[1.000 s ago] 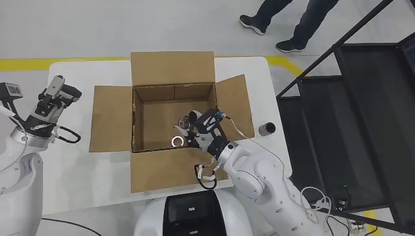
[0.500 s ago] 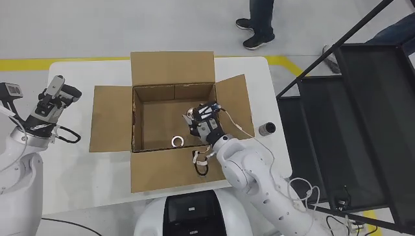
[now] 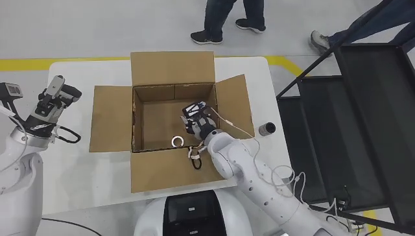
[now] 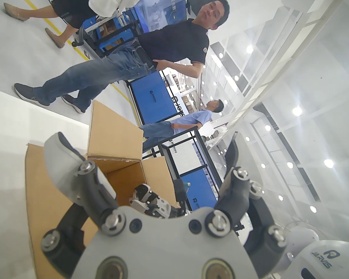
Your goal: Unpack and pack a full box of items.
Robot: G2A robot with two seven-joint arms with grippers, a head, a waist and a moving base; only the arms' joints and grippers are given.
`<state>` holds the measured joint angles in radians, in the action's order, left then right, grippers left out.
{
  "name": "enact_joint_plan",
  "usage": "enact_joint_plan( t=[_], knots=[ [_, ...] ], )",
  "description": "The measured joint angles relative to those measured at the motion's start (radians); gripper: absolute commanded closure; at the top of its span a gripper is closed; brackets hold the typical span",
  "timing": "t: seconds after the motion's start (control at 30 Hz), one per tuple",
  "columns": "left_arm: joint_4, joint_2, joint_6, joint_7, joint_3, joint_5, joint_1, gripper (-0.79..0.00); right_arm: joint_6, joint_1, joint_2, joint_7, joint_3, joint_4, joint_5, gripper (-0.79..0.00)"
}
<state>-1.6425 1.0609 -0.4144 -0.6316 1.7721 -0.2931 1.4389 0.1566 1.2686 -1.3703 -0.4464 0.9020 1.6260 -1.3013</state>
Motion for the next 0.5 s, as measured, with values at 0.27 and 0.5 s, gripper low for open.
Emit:
enact_joint_plan(
  t=[0.27, 0.5],
  knots=[
    [0.000, 0.000, 0.000, 0.000, 0.000, 0.000, 0.000, -0.785, -0.020, -0.049, -0.012, -0.063, -0.026, -0.043, -0.023, 0.000],
    [0.000, 0.000, 0.000, 0.000, 0.000, 0.000, 0.000, -0.785, -0.020, -0.048, -0.012, -0.062, -0.025, -0.043, -0.022, 0.000]
  ],
)
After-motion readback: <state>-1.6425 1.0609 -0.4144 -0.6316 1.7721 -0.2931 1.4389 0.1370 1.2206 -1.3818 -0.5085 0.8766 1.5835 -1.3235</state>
